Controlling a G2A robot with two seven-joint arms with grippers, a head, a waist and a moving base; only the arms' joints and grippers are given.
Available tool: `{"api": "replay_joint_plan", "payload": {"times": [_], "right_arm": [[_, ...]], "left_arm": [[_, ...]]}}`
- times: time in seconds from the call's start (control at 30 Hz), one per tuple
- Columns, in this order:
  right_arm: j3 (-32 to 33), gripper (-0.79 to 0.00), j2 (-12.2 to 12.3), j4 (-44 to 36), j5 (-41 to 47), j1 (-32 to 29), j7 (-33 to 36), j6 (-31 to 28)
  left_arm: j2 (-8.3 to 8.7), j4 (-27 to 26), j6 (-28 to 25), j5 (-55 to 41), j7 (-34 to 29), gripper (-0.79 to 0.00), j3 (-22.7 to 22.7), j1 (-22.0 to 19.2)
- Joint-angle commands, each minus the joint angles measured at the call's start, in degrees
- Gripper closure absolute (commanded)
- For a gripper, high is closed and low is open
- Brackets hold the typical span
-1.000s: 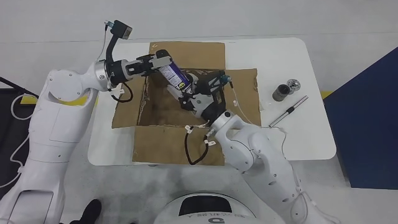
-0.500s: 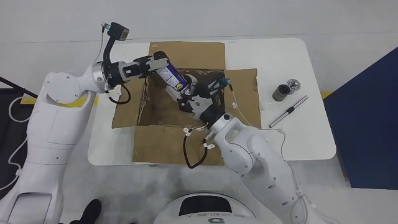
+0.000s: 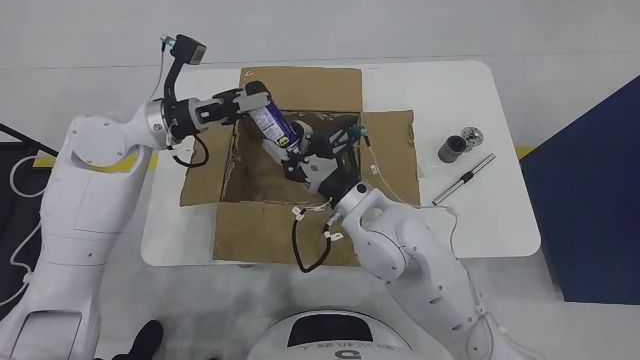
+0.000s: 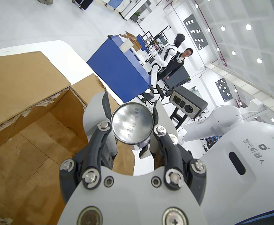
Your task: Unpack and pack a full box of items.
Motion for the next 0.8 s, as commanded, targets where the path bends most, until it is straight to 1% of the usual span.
{"api": "replay_joint_plan", "payload": {"times": [0.0,0.23,0.27,0.3,0.33,0.63,0.7,0.77], "right_arm": [[0.09,0.000,0.00,-0.18,-0.11,-0.01,0.18,-0.05],[0.94,0.000,0.17,-0.96,-0.48,-0.89,-0.18,-1.05],[1.05,0.000,0.19,-1.06,-0.58,-1.02,-0.19,-1.05],[1.13,0.000,0.20,-1.18,-0.65,-1.14,-0.18,-1.08],[1.22,0.000,0.22,-1.30,-0.71,-1.24,-0.15,-1.10],[2.64,0.000,0.41,-2.87,-1.26,-2.21,0.90,-0.43],[3.42,0.000,0.54,-3.75,-1.46,-2.87,1.05,-0.17],[5.44,0.000,0.84,-5.48,-2.78,-4.42,0.58,1.30]], "left_arm": [[0.01,0.08,-0.06,-0.03,0.05,0.000,0.09,-0.07],[0.03,0.99,-0.29,-0.45,-0.04,0.000,0.44,-0.40],[0.04,1.11,-0.36,-0.46,-0.27,-0.102,0.53,-0.43],[0.05,1.29,-0.45,-0.51,-0.38,-0.542,0.58,-0.47],[0.05,1.50,-0.54,-0.62,-0.47,-0.785,0.64,-0.47],[0.23,3.52,-1.84,-2.48,-0.65,-0.785,-0.15,0.07],[0.32,4.08,-2.12,-3.20,-0.71,-0.785,-0.67,0.32],[0.48,4.81,-2.60,-3.92,-0.72,-0.785,-1.63,0.76]]}}
